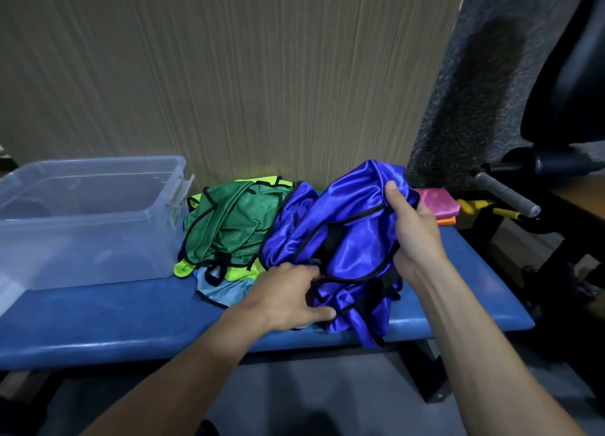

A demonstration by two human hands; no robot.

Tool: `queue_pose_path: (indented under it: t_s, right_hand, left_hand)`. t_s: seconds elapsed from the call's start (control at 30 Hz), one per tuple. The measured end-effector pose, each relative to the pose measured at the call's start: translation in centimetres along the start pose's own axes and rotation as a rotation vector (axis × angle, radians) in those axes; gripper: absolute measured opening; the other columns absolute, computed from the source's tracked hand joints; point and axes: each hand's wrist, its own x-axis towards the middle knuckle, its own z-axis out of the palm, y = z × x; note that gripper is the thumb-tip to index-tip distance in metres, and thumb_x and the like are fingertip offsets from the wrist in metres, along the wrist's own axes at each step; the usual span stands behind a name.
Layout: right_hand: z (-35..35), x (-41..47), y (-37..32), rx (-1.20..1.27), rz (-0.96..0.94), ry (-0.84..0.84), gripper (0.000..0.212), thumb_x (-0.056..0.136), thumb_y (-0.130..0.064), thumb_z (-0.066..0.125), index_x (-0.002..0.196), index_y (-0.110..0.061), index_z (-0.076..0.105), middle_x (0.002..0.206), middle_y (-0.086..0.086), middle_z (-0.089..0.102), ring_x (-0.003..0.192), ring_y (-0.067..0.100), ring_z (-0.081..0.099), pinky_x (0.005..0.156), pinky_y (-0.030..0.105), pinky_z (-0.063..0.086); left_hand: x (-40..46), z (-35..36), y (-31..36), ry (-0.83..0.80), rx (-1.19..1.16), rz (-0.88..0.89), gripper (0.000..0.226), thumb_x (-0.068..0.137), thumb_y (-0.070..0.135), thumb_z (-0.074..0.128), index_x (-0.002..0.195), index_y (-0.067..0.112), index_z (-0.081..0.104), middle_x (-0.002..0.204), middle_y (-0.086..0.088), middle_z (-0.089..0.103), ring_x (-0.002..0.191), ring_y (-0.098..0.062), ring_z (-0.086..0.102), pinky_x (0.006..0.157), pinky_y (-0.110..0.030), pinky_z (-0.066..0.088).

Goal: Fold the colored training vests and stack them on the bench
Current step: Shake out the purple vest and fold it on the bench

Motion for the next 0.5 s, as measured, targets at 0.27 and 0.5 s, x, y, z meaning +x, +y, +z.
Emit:
queue_pose_path:
  t_s: [0.27, 0.5]
  right_hand:
    - [-2.5, 1.9, -3.6, 0.145, -0.12, 0.246, 0.036, 0.103, -0.044, 0.054, 0.093, -0.014, 0.071, 0.095, -0.001, 0.077, 0.094, 0.016, 0.073, 0.095, 0.043, 0.058]
    - [-2.9, 1.7, -2.8, -0.081, 0.031, 0.129, 0.031, 0.104, -0.042, 0.052, 0.095, -0.018, 0.07, 0.082, -0.008, 0.076, 0.083, 0.015, 0.07, 0.08, 0.038, 0.056]
  left_hand:
    - [-2.2, -6.7, -0.3, 0.48, -0.746, 0.104, 0.027, 0.099, 0.032, 0.063, 0.074, 0.021, 0.065, 0.062, 0.007, 0.054, 0.058, -0.002, 0.048, 0.056, -0.024, 0.042]
    - [-5.7, -18.0, 0.8, 0.894, -1.339, 0.247, 0.031, 0.101, 0.018, 0.055, 0.072, 0.022, 0.065, 0.068, 0.013, 0.061, 0.065, -0.003, 0.057, 0.064, -0.022, 0.045]
